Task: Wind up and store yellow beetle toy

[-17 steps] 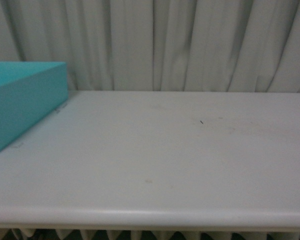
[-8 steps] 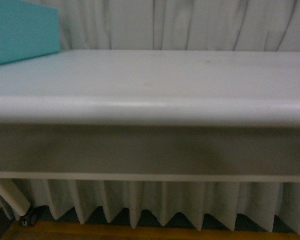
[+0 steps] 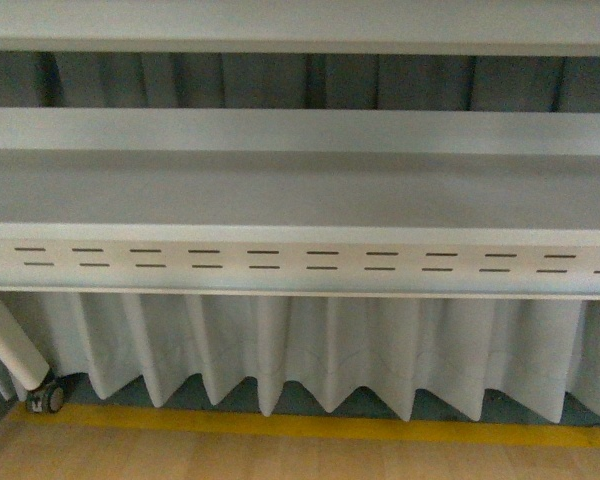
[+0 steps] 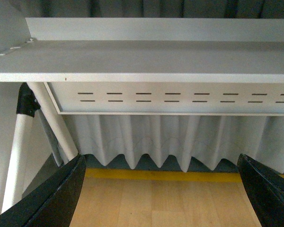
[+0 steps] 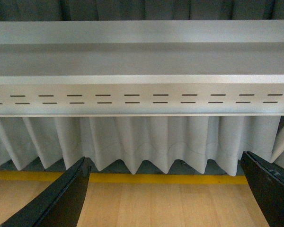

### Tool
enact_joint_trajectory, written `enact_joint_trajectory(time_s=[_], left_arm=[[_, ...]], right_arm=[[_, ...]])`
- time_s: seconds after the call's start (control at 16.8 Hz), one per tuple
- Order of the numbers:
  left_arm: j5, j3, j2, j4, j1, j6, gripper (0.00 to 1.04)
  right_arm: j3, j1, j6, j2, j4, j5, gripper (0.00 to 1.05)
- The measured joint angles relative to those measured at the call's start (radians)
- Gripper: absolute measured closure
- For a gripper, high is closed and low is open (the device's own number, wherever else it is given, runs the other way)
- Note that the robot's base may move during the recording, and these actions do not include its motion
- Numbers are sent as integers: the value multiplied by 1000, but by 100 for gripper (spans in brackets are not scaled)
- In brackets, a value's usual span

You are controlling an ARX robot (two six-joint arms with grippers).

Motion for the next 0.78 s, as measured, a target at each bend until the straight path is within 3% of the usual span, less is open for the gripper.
enact_joint_trajectory(time_s=[0.78], left_arm=[[0,0,0,3,0,0,7]], right_arm=[[0,0,0,0,2,0,7]])
